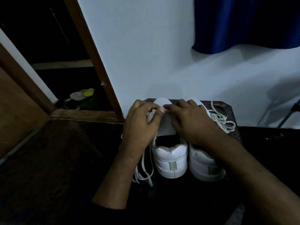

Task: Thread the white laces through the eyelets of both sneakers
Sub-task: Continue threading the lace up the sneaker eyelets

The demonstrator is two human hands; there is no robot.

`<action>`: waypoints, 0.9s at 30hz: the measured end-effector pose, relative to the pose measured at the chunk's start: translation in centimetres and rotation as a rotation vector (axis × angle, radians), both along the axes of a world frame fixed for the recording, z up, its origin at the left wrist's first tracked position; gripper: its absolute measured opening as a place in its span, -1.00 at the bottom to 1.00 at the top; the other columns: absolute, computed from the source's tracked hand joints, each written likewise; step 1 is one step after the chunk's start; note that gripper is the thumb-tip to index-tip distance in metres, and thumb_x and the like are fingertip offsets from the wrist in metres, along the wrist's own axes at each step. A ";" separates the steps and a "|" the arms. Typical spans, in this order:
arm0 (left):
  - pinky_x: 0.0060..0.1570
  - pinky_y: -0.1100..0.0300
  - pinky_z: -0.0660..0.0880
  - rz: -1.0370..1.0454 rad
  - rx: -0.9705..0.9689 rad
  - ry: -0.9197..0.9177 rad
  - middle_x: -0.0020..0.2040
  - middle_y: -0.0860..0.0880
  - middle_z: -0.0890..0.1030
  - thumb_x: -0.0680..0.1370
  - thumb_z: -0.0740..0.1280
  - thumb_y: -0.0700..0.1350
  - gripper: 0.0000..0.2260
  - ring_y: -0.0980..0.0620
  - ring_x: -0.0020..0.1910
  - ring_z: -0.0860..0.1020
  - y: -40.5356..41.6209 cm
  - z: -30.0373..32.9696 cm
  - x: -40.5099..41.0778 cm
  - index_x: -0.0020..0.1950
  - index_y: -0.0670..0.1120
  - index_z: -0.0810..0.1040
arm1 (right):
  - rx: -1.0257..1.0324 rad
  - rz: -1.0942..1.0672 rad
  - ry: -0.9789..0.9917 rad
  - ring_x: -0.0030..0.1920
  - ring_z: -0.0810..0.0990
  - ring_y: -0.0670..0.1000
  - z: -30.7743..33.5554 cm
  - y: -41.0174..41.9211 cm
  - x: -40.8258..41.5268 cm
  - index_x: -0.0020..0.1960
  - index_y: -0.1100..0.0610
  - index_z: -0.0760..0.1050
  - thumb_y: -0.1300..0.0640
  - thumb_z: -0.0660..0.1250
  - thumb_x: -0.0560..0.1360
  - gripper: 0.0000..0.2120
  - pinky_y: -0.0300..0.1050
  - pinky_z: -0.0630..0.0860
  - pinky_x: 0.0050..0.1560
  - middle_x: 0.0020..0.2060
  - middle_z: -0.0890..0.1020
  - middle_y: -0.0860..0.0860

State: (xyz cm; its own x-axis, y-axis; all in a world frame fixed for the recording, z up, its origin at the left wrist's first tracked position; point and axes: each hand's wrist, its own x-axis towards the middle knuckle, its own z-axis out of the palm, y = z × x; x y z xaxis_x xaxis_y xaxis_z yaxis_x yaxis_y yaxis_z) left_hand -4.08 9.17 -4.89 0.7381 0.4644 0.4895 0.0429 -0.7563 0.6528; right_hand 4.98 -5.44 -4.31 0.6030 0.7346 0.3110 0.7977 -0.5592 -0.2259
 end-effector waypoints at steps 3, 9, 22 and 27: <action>-0.09 0.13 0.59 -0.035 -0.007 0.143 -0.09 0.09 0.64 0.60 0.38 -0.05 -0.86 0.16 -0.15 0.60 0.3 -0.4 0.1 0.08 0.01 0.72 | -0.041 0.009 -0.052 0.16 0.46 0.14 -0.1 -0.1 0.0 0.38 -0.17 0.46 -0.16 -0.17 0.42 -0.34 0.04 0.38 0.05 0.18 0.53 0.00; -0.04 0.14 0.59 -0.025 -0.306 0.154 -0.13 0.11 0.73 0.60 0.38 -0.11 -0.86 0.14 -0.10 0.67 1.2 -1.0 0.4 0.02 0.00 0.76 | 0.147 -0.014 0.070 -0.08 0.41 0.05 -0.7 0.3 0.6 -0.09 0.00 0.54 -0.30 -0.05 0.60 -0.48 -0.04 0.31 -0.08 -0.16 0.42 -0.03; 0.15 -0.17 0.61 -0.087 -0.501 0.106 -0.13 0.03 0.75 0.46 0.34 -0.05 -0.79 -0.01 0.00 0.71 1.0 -0.8 0.4 -0.11 -0.03 0.77 | 0.055 0.084 -0.047 0.21 0.43 0.02 -0.1 0.5 0.6 0.26 -0.15 0.53 -0.31 0.25 0.52 -0.60 0.01 0.36 0.12 0.17 0.49 -0.11; 0.15 -0.15 0.62 -0.064 -0.473 0.095 -0.09 0.04 0.75 0.56 0.41 -0.09 -0.86 0.03 0.00 0.70 1.1 -0.9 0.5 0.01 -0.03 0.77 | 0.599 0.340 0.303 0.08 0.57 0.01 0.0 0.6 0.5 -0.07 0.12 0.63 0.04 0.26 0.63 -0.76 -0.05 0.48 0.14 -0.02 0.57 0.00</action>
